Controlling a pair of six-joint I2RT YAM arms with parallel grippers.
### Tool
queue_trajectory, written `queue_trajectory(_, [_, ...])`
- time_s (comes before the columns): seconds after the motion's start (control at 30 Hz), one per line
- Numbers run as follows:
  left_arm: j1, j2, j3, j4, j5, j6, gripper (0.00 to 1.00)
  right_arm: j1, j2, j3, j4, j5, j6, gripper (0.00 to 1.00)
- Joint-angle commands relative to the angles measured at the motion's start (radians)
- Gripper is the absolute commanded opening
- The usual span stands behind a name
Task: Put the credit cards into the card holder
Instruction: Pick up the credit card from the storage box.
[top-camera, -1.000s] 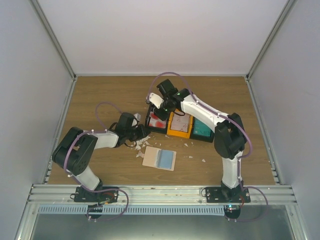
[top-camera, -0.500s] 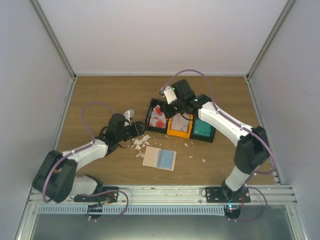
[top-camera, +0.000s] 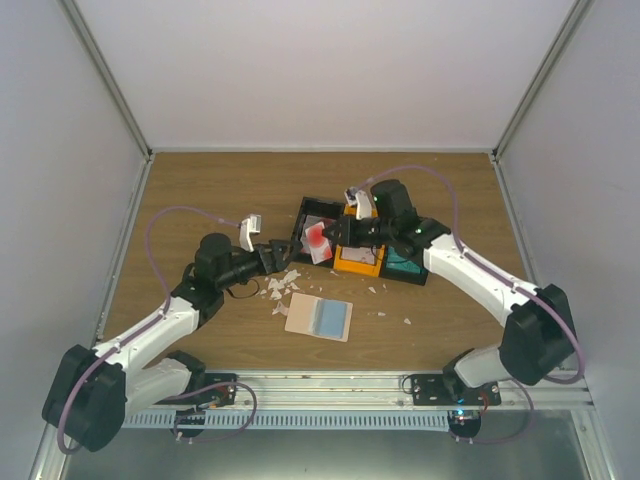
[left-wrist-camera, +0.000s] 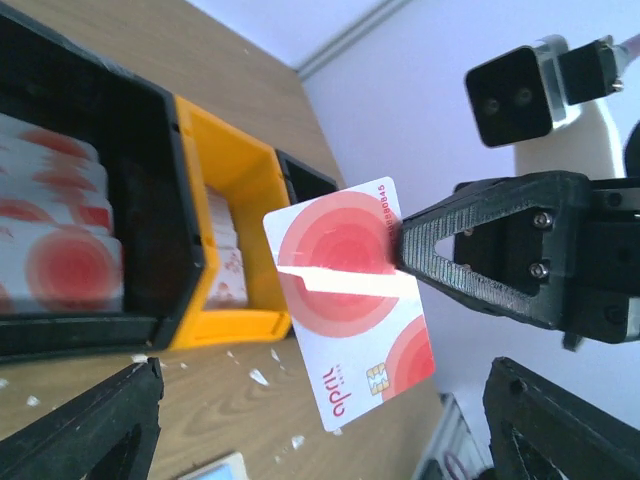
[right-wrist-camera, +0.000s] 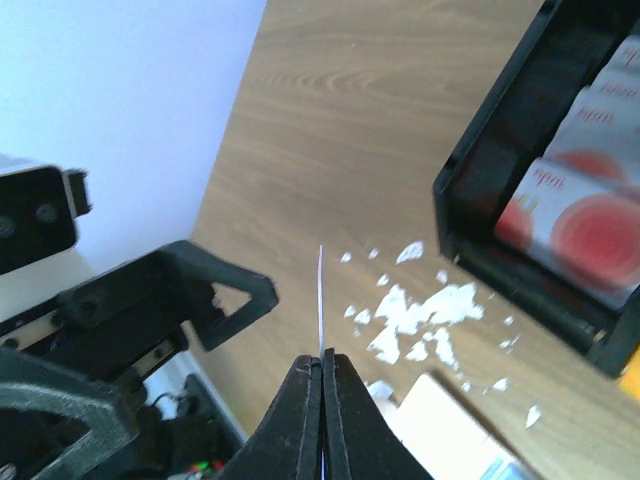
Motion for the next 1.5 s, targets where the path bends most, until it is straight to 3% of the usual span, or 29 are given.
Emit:
queue_trajectory(0.0, [0.003, 0.007, -0.038, 0.144, 0.138, -0.074, 0.88, -0.004, -0.082, -0.102, 0.184, -0.169, 0.195, 0.01])
queue_trajectory(0.13, [0.004, 0.044, -0.037, 0.201, 0.249, -0.159, 0.85, -0.003, -0.137, -0.185, 0.295, -0.260, 0.272, 0.00])
queue_trajectory(0.37, [0.004, 0.080, -0.081, 0.414, 0.392, -0.303, 0.55, -0.012, -0.163, -0.216, 0.310, -0.330, 0.268, 0.00])
queue_trajectory(0.73, [0.004, 0.103, -0.076, 0.463, 0.424, -0.332, 0.17, -0.013, -0.182, -0.273, 0.380, -0.357, 0.286, 0.01])
queue_trajectory(1.0, [0.004, 0.132, -0.063, 0.455, 0.441, -0.312, 0.00, -0.013, -0.182, -0.292, 0.376, -0.369, 0.247, 0.02])
queue_trajectory(1.1, [0.004, 0.130, -0.042, 0.338, 0.428, -0.242, 0.00, -0.013, -0.197, -0.288, 0.307, -0.321, 0.159, 0.25])
queue_trajectory(1.2, [0.004, 0.112, 0.011, 0.058, 0.353, -0.079, 0.00, -0.012, -0.224, -0.279, 0.135, -0.167, 0.041, 0.43])
queue_trajectory(1.33, [0.001, 0.118, 0.059, -0.235, 0.267, 0.123, 0.00, 0.008, -0.240, -0.284, -0.077, 0.099, -0.061, 0.49])
queue_trajectory(1.47, [-0.008, 0.158, 0.057, -0.312, 0.283, 0.184, 0.00, 0.071, -0.224, -0.324, -0.189, 0.244, -0.079, 0.50])
